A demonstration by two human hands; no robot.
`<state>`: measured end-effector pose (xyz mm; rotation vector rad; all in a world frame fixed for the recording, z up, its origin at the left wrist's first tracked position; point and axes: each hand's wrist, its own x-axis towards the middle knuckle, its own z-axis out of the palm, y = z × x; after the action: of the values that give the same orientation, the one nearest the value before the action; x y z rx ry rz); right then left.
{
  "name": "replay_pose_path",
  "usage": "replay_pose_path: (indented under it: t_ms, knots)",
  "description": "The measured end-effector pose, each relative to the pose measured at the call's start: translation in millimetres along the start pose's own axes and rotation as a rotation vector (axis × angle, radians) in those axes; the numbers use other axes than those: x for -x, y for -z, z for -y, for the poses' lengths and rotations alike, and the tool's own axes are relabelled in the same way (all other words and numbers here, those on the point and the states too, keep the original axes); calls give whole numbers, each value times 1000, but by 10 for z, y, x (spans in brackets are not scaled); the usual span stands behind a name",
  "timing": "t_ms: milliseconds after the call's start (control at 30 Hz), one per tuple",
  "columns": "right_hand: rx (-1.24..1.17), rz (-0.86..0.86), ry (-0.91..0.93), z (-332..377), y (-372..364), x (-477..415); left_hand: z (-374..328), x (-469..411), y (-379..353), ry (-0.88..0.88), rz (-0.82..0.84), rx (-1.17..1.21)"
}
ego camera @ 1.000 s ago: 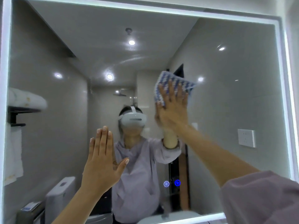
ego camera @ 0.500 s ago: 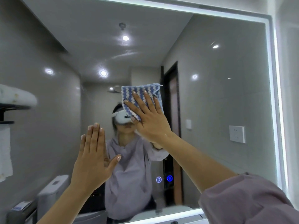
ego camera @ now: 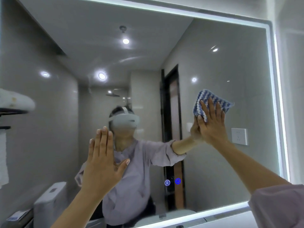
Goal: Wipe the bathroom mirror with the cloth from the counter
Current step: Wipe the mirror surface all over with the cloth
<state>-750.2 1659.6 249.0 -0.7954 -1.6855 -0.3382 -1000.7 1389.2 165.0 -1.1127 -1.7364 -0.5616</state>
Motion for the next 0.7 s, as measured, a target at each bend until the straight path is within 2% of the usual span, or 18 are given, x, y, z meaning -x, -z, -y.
replay_pose_path:
  t_ms: [233, 500, 700]
  knots:
    - [-22, 16, -24, -42, -71, 7, -7, 11, 10, -9, -8, 18]
    - [9, 23, 66, -134, -32, 4, -41, 1, 75, 2, 49, -51]
    - [-23, 122, 144, -221, 79, 21, -318, -55, 227, 175, 86, -55]
